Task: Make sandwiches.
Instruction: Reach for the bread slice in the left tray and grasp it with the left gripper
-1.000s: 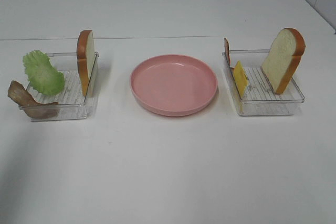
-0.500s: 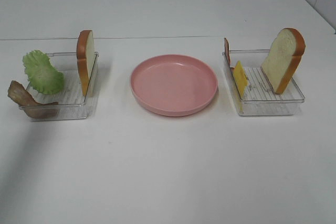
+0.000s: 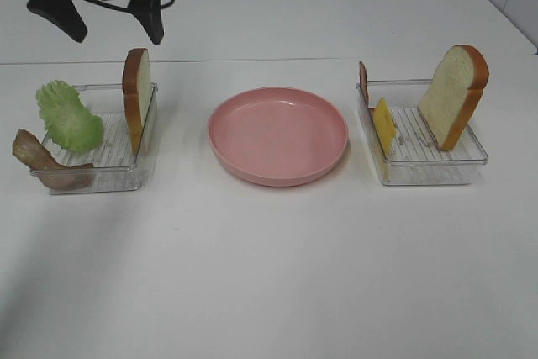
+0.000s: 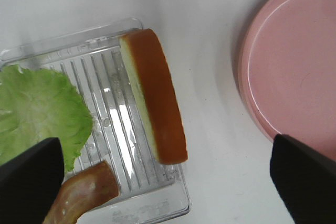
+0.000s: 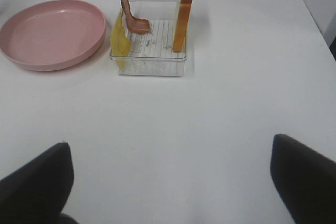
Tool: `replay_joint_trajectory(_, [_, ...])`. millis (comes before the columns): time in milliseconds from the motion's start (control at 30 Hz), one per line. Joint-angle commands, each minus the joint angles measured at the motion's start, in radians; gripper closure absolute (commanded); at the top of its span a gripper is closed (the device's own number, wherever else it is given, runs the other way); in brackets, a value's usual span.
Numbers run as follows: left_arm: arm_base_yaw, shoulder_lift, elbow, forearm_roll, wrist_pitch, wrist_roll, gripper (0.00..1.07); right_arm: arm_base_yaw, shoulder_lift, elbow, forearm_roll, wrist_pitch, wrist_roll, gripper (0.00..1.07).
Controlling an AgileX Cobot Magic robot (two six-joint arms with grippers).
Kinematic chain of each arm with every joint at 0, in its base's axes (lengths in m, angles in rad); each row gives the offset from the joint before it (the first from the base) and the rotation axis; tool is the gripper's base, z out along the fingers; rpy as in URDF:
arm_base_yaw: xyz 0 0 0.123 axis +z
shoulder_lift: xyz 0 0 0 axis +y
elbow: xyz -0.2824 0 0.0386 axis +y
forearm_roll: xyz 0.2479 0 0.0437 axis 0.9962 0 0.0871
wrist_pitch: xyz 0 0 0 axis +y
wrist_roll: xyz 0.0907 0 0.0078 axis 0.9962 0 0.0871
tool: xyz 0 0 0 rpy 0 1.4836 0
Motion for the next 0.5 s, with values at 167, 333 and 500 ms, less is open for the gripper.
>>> replay_joint_trajectory(167, [-0.016,0.092,-0.014,0.018,0.051,-0.032,0.07,0.000,0.002,0.002,0.000,-0.002,0.003,0.10])
replay_joint_trajectory(333, [-0.016,0.126,-0.016,0.037,-0.001,-0.019,0.07,0.000,0.002,0.002,0.000,-0.002,0.003,0.10])
replay_joint_trajectory(500, [-0.016,0.179,-0.044,0.059,-0.006,-0.002,0.07,0.000,0.002,0.002,0.000,-0.002,0.004,0.10])
